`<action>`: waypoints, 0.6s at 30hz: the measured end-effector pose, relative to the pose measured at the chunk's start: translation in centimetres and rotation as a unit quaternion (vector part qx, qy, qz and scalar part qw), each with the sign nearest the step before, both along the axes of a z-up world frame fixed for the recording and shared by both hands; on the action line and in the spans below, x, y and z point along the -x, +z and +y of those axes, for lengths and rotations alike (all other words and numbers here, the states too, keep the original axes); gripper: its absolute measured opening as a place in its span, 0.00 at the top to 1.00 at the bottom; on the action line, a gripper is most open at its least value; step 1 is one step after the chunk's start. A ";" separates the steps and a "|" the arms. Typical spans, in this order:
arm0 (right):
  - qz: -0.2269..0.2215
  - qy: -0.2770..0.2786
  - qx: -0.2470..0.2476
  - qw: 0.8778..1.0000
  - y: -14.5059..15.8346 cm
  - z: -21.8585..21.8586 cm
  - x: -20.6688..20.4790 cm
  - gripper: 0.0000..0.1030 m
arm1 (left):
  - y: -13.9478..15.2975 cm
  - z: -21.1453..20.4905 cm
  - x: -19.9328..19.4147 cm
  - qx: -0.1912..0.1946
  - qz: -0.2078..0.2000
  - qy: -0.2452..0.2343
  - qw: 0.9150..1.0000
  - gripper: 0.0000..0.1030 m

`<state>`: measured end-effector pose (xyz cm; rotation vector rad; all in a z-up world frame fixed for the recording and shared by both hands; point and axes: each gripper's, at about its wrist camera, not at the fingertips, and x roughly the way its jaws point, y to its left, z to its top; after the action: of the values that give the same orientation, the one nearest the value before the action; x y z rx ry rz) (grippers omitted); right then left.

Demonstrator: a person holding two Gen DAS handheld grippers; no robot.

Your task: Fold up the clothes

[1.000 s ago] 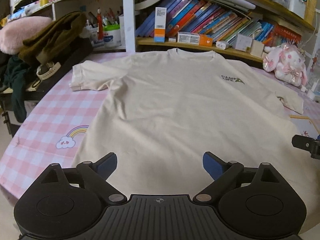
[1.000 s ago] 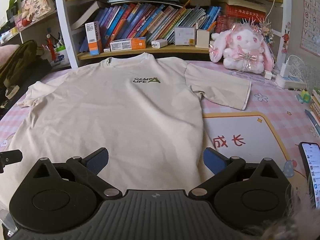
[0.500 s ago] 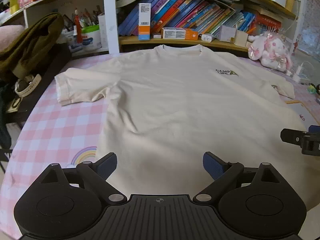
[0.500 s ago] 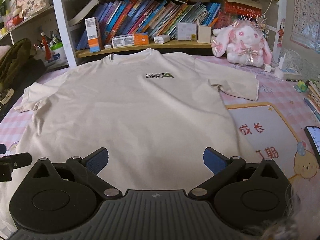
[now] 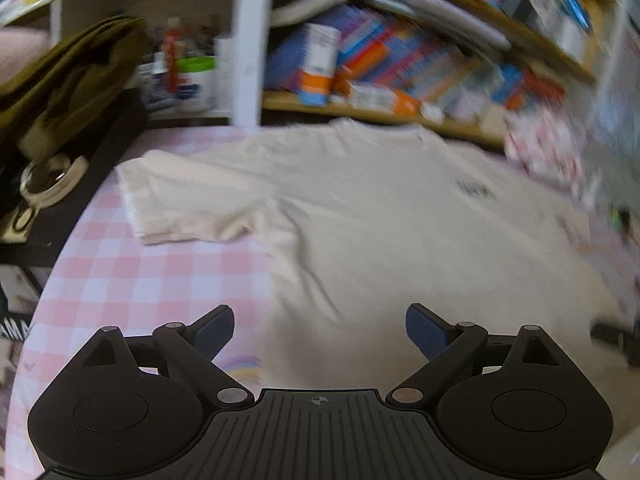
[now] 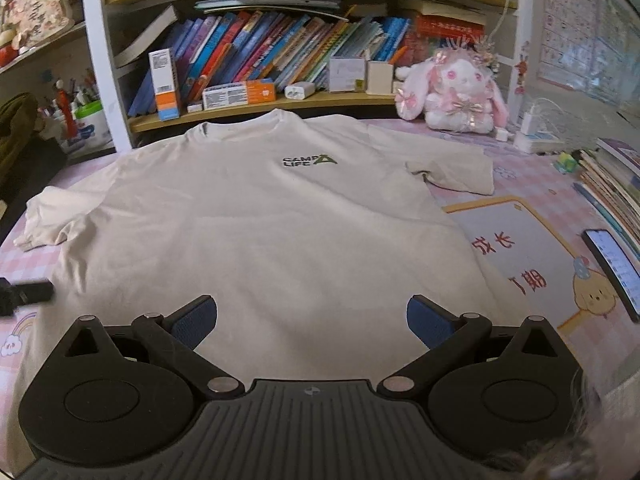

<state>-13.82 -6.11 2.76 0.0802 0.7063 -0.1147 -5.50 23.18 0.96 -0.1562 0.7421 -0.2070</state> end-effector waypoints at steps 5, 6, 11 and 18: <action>0.009 -0.013 0.004 1.000 -0.1 0.9 0.1 0.01 | -1.7 4.6 -2.6 0.062 0.024 0.057 0.996 0.30; 0.010 -0.013 0.006 1.000 -0.1 1.1 0.1 0.01 | -2.2 5.6 -3.3 0.083 0.033 0.074 0.993 0.39; 0.017 -0.014 0.017 1.000 -0.2 1.9 -0.1 0.01 | -4.8 10.4 -6.7 0.202 0.079 0.159 0.963 0.48; 0.021 -0.029 0.034 0.999 -0.1 2.0 0.1 0.01 | -7.2 13.4 -10.2 0.341 0.103 0.256 0.899 0.55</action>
<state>-13.87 -4.12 2.69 0.0333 0.7416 -0.1961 4.67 36.58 -6.20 -1.0460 0.7883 0.0644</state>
